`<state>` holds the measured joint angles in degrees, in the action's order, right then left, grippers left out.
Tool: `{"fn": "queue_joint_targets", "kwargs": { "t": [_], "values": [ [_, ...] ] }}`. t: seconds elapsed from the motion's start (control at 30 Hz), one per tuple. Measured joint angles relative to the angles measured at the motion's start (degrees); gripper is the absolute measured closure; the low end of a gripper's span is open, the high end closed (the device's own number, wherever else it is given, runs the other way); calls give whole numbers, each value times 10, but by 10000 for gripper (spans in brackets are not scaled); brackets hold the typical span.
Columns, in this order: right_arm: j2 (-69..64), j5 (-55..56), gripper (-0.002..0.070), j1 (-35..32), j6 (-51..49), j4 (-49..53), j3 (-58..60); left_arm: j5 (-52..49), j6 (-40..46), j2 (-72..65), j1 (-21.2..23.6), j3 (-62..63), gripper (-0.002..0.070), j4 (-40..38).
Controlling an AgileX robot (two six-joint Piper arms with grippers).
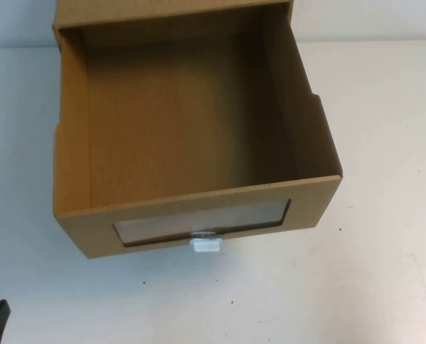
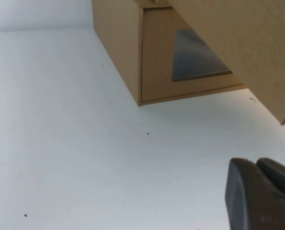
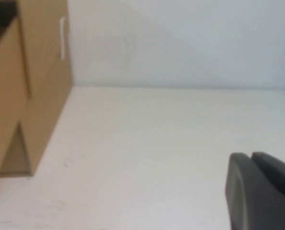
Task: Open the shoe box
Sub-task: 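Pull the top drawer of the cardboard box fully open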
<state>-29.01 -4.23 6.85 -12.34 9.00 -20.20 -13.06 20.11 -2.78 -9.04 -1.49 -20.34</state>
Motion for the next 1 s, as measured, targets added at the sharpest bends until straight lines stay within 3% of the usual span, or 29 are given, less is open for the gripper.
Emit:
{"fn": "queue_joint_targets", "kwargs": {
  "t": [0.13, 0.3, 0.47, 0.67, 1.0],
  "values": [
    [83, 9, 689, -63, 0, 0, 103, 0, -1, 0, 0, 0, 680, 0],
    [199, 14, 690, -83, 0, -4, 211, -2, -2, 0, 0, 0, 680, 0],
    [287, -59, 690, -84, 0, -12, 216, -2, -2, 0, 0, 0, 680, 0],
    [295, -151, 690, -61, 0, -19, 216, -4, -2, 0, 0, 0, 680, 0],
    [295, -162, 690, -53, 5, -11, 216, -5, -2, 0, 0, 0, 680, 0]
  ]
}}
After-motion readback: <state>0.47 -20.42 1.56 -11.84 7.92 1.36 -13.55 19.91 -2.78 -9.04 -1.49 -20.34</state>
